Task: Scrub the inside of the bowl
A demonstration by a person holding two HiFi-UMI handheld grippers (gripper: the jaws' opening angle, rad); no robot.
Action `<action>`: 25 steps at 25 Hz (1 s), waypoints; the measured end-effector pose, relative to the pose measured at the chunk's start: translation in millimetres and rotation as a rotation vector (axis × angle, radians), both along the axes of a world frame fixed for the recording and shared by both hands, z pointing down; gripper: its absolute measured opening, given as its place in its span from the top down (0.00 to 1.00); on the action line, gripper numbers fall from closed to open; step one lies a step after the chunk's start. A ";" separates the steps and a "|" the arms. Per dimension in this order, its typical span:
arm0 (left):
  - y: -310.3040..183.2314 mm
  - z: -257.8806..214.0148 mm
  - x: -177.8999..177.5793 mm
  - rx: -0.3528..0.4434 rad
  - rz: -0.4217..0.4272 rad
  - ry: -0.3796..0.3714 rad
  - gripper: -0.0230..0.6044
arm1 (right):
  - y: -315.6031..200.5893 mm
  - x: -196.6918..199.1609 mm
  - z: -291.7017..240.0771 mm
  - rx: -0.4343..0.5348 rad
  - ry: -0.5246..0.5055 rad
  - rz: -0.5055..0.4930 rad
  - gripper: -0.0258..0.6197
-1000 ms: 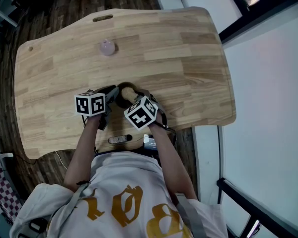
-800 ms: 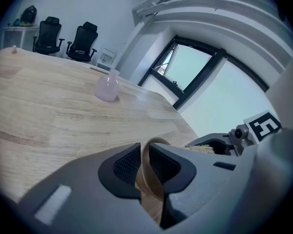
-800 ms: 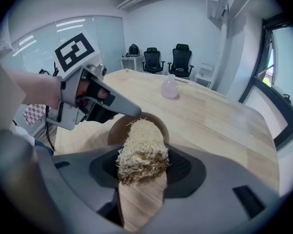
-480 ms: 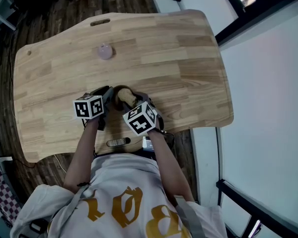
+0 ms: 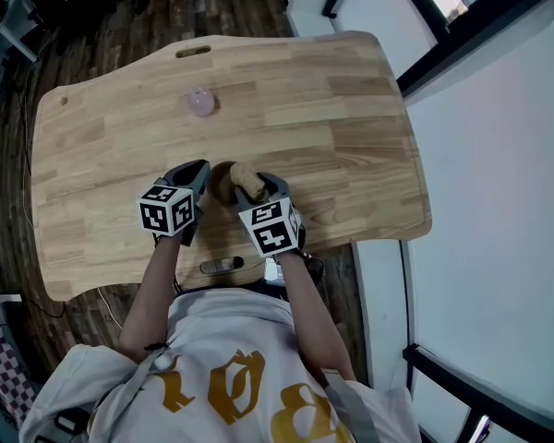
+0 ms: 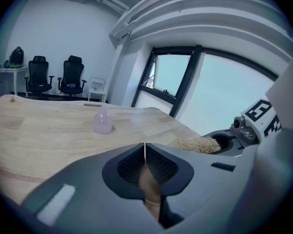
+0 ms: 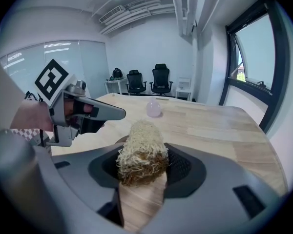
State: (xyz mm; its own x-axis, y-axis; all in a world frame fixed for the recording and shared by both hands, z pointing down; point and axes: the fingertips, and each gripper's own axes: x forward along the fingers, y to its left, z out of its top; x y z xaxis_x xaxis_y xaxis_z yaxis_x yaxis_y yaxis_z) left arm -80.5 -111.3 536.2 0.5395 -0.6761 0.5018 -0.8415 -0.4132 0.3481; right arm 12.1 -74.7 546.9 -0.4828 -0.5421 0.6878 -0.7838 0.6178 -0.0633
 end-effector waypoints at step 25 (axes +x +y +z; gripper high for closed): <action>28.4 -44.4 -19.8 0.111 -0.029 0.013 0.96 | 8.6 10.1 -44.2 0.150 -0.038 0.122 0.66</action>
